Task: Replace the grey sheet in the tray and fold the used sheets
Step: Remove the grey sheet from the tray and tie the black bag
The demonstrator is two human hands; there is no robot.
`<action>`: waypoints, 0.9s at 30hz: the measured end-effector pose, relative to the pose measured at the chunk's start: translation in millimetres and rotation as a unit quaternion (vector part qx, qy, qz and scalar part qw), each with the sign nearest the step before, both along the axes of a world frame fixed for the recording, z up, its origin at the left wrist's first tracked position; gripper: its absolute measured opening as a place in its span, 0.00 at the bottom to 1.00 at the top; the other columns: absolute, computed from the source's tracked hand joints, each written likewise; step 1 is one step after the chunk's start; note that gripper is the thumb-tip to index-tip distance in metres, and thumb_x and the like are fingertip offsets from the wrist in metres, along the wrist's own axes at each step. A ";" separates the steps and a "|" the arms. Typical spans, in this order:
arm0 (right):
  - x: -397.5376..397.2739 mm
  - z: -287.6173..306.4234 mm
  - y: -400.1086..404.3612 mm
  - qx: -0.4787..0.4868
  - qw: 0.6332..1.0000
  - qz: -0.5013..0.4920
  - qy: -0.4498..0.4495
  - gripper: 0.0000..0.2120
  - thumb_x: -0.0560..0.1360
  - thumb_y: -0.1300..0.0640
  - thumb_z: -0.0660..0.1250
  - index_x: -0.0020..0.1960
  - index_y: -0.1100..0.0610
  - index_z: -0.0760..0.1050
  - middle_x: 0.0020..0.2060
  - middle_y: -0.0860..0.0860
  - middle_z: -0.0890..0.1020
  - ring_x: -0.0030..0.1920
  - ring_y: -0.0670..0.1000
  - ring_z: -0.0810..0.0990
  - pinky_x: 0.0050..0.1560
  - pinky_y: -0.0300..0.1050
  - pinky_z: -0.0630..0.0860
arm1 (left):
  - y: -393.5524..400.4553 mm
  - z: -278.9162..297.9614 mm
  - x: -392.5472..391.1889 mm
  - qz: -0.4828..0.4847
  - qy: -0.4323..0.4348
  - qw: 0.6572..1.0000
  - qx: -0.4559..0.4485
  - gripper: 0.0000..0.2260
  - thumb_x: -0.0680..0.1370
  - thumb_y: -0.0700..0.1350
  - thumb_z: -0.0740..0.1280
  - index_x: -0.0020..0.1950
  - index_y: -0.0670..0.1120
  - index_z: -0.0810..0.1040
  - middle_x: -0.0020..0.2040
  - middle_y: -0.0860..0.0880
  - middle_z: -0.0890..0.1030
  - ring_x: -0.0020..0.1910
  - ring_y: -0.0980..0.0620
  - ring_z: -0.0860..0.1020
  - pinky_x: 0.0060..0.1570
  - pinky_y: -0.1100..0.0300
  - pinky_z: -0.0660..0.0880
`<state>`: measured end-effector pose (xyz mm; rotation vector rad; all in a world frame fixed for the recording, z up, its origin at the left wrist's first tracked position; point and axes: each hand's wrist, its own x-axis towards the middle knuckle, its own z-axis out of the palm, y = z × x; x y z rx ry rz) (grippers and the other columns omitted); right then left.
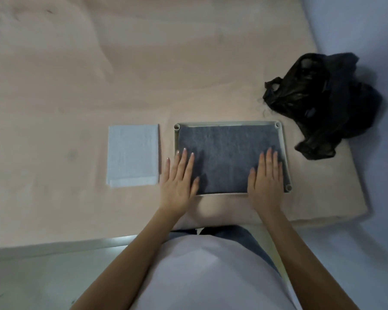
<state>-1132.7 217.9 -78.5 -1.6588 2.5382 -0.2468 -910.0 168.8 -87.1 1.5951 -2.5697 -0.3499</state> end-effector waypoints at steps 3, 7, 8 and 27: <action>-29.8 -1.0 3.2 0.006 0.998 0.055 0.014 0.25 0.79 0.56 0.54 0.72 0.68 0.61 0.73 0.63 0.61 0.74 0.61 0.58 0.75 0.54 0.51 | 6.2 -3.8 -18.6 0.023 -0.012 1.000 -0.005 0.26 0.80 0.53 0.51 0.75 0.42 0.58 0.76 0.41 0.60 0.75 0.42 0.55 0.73 0.46 0.49; -50.9 -0.9 1.8 0.005 0.997 0.071 0.000 0.26 0.78 0.56 0.56 0.72 0.68 0.60 0.73 0.63 0.60 0.75 0.61 0.58 0.75 0.50 0.47 | 9.1 -7.5 -26.1 0.066 -0.013 0.998 -0.008 0.26 0.80 0.53 0.52 0.75 0.41 0.59 0.75 0.41 0.59 0.75 0.43 0.55 0.74 0.47 0.49; -52.0 -0.7 0.9 0.007 0.997 0.072 -0.002 0.26 0.78 0.56 0.56 0.72 0.68 0.60 0.73 0.63 0.60 0.75 0.61 0.57 0.75 0.49 0.46 | 9.1 -8.4 -26.4 0.070 -0.015 0.997 -0.009 0.27 0.80 0.53 0.52 0.75 0.41 0.59 0.76 0.41 0.59 0.75 0.43 0.54 0.74 0.47 0.49; -29.1 -7.7 -31.1 0.010 0.994 0.092 -0.057 0.24 0.79 0.56 0.57 0.71 0.66 0.64 0.74 0.61 0.59 0.75 0.58 0.56 0.76 0.53 0.48 | -23.4 -13.2 4.6 0.070 -0.026 0.997 0.000 0.27 0.80 0.54 0.49 0.76 0.43 0.52 0.76 0.43 0.59 0.76 0.46 0.54 0.74 0.47 0.48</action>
